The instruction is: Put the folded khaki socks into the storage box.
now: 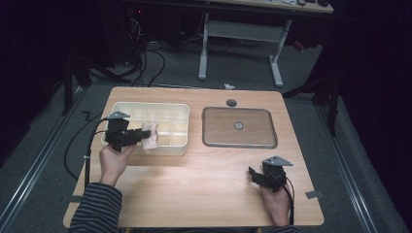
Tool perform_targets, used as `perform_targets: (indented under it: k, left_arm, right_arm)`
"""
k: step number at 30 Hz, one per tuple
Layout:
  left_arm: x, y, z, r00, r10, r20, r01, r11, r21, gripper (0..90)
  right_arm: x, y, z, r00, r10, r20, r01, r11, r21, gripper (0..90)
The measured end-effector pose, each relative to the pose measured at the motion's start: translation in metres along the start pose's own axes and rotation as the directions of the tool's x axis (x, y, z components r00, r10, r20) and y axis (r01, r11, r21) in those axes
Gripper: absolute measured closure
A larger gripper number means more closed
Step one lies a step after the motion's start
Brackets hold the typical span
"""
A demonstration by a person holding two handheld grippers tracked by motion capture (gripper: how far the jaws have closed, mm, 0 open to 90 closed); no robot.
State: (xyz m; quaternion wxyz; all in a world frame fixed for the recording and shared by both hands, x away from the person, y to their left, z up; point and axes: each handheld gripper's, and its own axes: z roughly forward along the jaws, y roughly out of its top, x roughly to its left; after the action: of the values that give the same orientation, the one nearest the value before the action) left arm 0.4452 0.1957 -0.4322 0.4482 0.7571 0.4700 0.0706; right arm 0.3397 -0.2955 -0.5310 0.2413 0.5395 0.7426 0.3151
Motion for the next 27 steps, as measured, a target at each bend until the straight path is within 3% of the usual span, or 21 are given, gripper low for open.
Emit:
perform_targets:
  k: [9,12,15,17,22,27]
  left_arm:
    - [0.013,0.003,0.002,0.9987,-0.050,-0.002,0.050,0.9986,-0.018,72.0]
    - [0.010,0.008,0.004,0.9996,-0.014,-0.025,0.014,0.9999,0.005,72.0]
    - [0.008,0.013,0.008,1.0000,-0.005,-0.008,0.005,0.9999,0.012,72.0]
    - [0.008,0.016,0.011,0.9996,0.008,-0.026,-0.008,0.9997,0.025,71.9]
    - [0.010,0.020,0.018,1.0000,-0.005,-0.009,0.005,0.9998,0.019,71.9]
    - [0.018,0.018,0.027,0.9996,-0.009,-0.027,0.010,0.9988,0.047,71.9]
  right_arm:
    - [0.000,0.000,0.000,1.0000,-0.001,-0.001,0.001,1.000,0.000,37.3]
    - [0.000,0.000,0.000,1.0000,-0.001,-0.001,0.001,1.000,0.000,37.3]
    - [0.000,0.000,0.000,1.0000,-0.001,-0.001,0.001,1.000,0.000,37.3]
    - [0.000,0.000,0.000,1.0000,-0.002,-0.001,0.002,1.000,0.000,37.3]
    - [0.000,0.000,0.000,1.0000,-0.002,-0.001,0.002,1.000,0.000,37.3]
    - [0.000,0.000,0.000,1.0000,-0.001,-0.001,0.001,1.000,0.000,37.3]
